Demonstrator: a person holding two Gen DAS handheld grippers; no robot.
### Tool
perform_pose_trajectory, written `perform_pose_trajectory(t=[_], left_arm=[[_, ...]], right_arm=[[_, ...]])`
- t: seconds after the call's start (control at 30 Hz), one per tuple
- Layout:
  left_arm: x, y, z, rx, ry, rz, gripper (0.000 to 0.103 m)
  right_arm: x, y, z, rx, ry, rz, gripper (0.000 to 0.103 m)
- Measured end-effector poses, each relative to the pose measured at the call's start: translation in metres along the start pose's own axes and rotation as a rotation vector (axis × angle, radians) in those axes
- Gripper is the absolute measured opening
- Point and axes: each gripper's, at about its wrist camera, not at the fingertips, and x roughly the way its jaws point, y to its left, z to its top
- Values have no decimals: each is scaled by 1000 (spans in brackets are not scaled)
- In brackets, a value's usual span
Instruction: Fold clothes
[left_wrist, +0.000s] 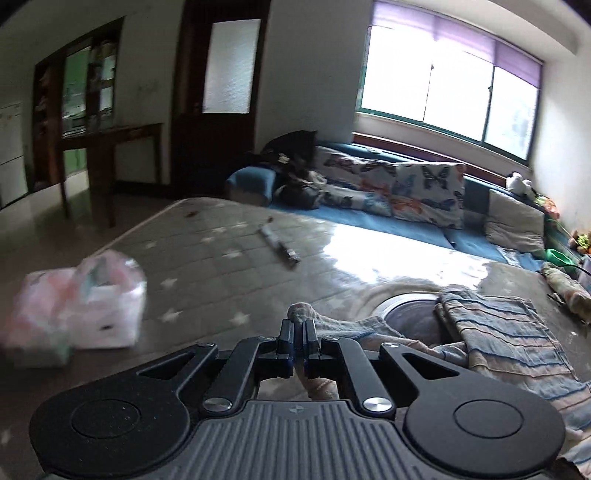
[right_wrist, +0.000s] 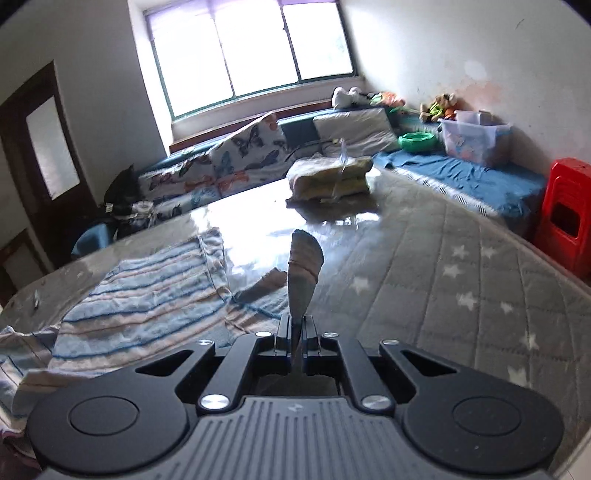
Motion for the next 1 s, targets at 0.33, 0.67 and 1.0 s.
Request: perform_pose_trajectory(t=[0.33, 0.67, 1.0], left_arm=[[-10, 30, -37, 15, 136, 74, 5], [-11, 26, -38, 53, 148, 79, 25], [17, -37, -30, 227, 133, -119, 29]], right_arm=[[-10, -7, -34, -32, 146, -11, 8], [-7, 1, 3, -113, 52, -23, 27], [56, 54, 16, -233, 119, 97, 28]])
